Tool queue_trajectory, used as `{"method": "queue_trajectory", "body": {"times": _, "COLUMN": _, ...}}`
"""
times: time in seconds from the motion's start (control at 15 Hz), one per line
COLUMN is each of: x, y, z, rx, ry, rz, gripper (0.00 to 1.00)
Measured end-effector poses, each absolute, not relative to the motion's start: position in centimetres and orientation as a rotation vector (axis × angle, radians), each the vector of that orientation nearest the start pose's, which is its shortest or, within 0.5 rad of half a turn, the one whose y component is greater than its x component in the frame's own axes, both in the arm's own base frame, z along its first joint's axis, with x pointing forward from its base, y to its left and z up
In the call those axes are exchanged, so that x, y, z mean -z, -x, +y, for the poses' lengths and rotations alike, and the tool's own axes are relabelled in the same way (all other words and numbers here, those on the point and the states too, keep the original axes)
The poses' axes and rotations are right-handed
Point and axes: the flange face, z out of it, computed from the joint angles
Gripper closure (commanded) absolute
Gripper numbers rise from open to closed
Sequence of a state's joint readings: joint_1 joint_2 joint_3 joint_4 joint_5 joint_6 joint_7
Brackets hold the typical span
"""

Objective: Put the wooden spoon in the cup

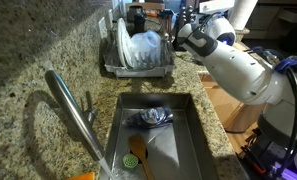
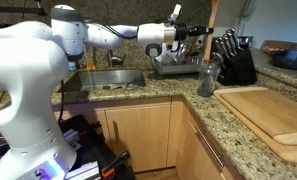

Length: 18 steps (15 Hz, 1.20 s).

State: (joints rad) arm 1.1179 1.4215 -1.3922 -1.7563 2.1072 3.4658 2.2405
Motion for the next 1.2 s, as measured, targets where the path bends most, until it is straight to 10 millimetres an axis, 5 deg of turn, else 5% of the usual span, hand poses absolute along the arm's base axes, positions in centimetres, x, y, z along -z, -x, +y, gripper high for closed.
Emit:
{"method": "queue_trajectory", "body": {"times": 0.27, "x": -36.8, "y": -59.9, "z": -1.6, "rx": 0.857, "ry": -0.424, "rz": 1.53, "gripper": 0.94}}
{"method": "queue_trajectory", "body": {"times": 0.33, "x": -36.2, "y": -59.7, "z": -1.9, "rx": 0.865, "ry": -0.429, "rz": 1.535, "gripper": 0.75}}
{"method": "queue_trajectory", "body": {"times": 0.47, "x": -34.8, "y": -59.0, "z": -2.8, "rx": 0.888, "ry": -0.444, "rz": 1.532, "gripper": 0.75}}
{"method": "queue_trajectory", "body": {"times": 0.53, "x": -34.3, "y": -58.8, "z": -3.0, "rx": 0.899, "ry": -0.444, "rz": 1.529, "gripper": 0.94}}
{"method": "queue_trajectory", "body": {"times": 1.0, "x": -34.0, "y": -59.1, "z": -2.7, "rx": 0.879, "ry": -0.445, "rz": 1.525, "gripper": 0.94}}
{"method": "queue_trajectory", "body": {"times": 1.07, "x": -33.9, "y": -59.2, "z": -2.7, "rx": 0.868, "ry": -0.452, "rz": 1.523, "gripper": 0.75}}
{"method": "queue_trajectory", "body": {"times": 1.2, "x": -33.7, "y": -59.3, "z": -2.7, "rx": 0.852, "ry": -0.464, "rz": 1.52, "gripper": 0.75}}
